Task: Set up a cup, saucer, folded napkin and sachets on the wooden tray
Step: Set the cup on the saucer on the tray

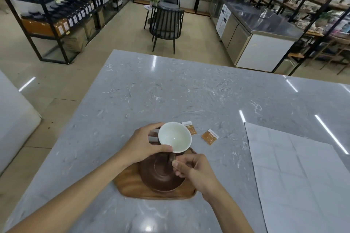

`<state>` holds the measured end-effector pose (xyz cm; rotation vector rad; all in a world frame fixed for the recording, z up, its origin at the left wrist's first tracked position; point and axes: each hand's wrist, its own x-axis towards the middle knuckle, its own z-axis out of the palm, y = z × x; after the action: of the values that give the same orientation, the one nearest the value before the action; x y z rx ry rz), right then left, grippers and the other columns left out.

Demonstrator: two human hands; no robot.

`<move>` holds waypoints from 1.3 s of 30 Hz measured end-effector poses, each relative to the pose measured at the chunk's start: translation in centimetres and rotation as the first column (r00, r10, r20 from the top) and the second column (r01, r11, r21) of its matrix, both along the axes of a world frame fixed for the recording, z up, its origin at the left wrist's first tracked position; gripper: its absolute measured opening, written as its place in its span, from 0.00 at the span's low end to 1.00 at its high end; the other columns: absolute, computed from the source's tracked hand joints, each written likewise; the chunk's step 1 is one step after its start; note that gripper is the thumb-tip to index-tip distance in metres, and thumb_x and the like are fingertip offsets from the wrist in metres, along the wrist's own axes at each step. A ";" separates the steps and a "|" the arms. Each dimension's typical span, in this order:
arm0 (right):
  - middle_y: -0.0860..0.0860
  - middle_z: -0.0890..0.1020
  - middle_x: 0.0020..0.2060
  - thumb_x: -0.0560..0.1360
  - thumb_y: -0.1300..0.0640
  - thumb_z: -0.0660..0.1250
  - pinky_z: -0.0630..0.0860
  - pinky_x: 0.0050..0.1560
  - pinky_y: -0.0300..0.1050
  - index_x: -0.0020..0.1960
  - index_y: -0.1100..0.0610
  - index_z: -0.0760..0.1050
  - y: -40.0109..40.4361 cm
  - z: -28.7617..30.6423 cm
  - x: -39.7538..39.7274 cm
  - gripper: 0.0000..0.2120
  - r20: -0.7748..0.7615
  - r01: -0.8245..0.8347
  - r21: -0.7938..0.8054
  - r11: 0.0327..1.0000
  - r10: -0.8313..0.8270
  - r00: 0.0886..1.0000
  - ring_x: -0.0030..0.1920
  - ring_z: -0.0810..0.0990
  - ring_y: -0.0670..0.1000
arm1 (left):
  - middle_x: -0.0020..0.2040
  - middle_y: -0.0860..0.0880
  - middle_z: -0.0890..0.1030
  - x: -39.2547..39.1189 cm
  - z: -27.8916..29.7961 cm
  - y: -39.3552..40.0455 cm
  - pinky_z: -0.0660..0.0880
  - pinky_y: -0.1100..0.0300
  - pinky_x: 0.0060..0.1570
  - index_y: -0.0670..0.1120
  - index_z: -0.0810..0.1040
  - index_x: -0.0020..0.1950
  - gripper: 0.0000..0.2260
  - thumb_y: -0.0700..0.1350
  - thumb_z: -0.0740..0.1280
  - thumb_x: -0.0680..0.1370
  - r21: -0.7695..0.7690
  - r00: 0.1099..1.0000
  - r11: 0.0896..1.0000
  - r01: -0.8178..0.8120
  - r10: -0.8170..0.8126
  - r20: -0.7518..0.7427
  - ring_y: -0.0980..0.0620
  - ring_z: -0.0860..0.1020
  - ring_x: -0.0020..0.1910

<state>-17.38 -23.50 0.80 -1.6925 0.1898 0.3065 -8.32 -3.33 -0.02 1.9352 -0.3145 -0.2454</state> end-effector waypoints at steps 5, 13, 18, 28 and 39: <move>0.51 0.85 0.34 0.77 0.60 0.73 0.79 0.42 0.38 0.42 0.55 0.87 0.6 -0.6 -2.0 0.06 -0.024 -0.013 -0.013 1.000 0.012 1.000 0.36 0.83 0.46 | 0.59 0.64 0.83 -2.5 -1.1 1.3 0.78 0.50 0.63 0.66 0.76 0.66 0.36 0.61 0.82 0.60 0.003 0.999 1.000 -0.028 0.028 -0.022 0.63 0.80 0.59; 0.52 0.87 0.37 0.77 0.57 0.74 0.81 0.45 0.40 0.44 0.55 0.87 1.1 -1.8 -4.3 0.04 -0.043 -0.027 -0.033 0.999 0.025 0.999 0.39 0.85 0.48 | 0.62 0.70 0.78 -5.2 -2.5 2.0 0.78 0.52 0.62 0.68 0.74 0.67 0.36 0.65 0.80 0.60 0.006 0.999 0.999 -0.034 0.034 -0.012 0.65 0.79 0.59; 0.51 0.87 0.37 0.77 0.55 0.74 0.80 0.45 0.39 0.42 0.52 0.87 1.1 -2.5 -5.1 0.06 -0.007 -0.070 -0.129 0.989 0.070 0.998 0.39 0.85 0.48 | 0.66 0.62 0.78 -6.2 -3.7 2.1 0.79 0.50 0.62 0.61 0.74 0.70 0.38 0.61 0.82 0.61 -0.025 0.999 0.999 -0.043 0.043 -0.022 0.58 0.80 0.61; 0.52 0.87 0.37 0.78 0.55 0.72 0.81 0.47 0.39 0.42 0.54 0.86 1.2 -2.9 -5.4 0.08 0.033 -0.091 -0.157 0.983 0.098 0.995 0.38 0.84 0.46 | 0.63 0.61 0.81 -6.7 -4.6 2.4 0.82 0.56 0.54 0.60 0.76 0.67 0.38 0.59 0.83 0.58 -0.065 0.993 0.992 -0.110 0.107 -0.043 0.58 0.81 0.59; 0.51 0.87 0.38 0.79 0.54 0.71 0.81 0.49 0.40 0.44 0.53 0.86 1.2 -3.4 -5.4 0.08 0.020 -0.075 -0.097 0.993 0.077 0.997 0.40 0.84 0.47 | 0.65 0.60 0.80 -6.6 -5.1 2.2 0.78 0.69 0.52 0.58 0.75 0.71 0.41 0.61 0.82 0.60 -0.140 0.992 0.984 -0.112 0.103 -0.066 0.58 0.80 0.62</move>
<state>-22.74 -22.26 -2.57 -1.8004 0.1242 0.3380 -14.92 -1.17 -5.09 1.7934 -0.1829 -0.2027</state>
